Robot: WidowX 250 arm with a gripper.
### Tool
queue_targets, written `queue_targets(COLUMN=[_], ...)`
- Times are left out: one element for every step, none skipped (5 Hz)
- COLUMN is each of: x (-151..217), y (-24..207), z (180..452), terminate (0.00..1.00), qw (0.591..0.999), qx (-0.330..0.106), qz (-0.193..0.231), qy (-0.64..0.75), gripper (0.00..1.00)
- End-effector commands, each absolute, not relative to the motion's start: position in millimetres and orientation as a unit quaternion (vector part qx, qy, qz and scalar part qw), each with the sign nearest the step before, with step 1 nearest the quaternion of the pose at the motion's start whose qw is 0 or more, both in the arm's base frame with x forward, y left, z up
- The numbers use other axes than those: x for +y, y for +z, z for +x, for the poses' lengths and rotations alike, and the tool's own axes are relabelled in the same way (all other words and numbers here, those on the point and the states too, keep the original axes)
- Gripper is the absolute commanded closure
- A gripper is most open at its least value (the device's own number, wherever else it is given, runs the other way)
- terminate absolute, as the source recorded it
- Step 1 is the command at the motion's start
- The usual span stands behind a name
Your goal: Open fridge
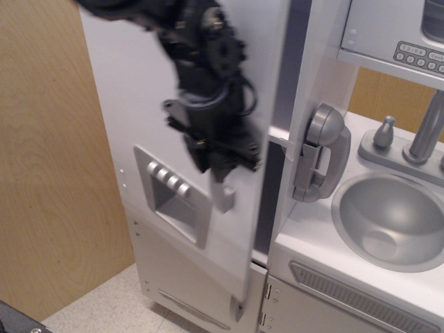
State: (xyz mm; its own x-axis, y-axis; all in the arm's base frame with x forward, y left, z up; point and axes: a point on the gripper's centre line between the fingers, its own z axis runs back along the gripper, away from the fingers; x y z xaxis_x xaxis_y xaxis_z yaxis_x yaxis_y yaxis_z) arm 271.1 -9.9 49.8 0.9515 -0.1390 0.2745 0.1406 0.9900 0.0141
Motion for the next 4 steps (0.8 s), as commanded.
queue_targets(x=[8,5,-4,-32], y=[70,56,50,45], z=[244,225,218,222], terminate=[0.0,0.0,0.0,0.0], qw=[0.988,0.992,0.992,0.992], qx=[-0.137,-0.097,-0.079,-0.027], qz=[0.041,0.059,0.067,0.03], qy=[-0.066,-0.055,-0.068,-0.119], gripper=[0.0,0.0,0.0,0.0])
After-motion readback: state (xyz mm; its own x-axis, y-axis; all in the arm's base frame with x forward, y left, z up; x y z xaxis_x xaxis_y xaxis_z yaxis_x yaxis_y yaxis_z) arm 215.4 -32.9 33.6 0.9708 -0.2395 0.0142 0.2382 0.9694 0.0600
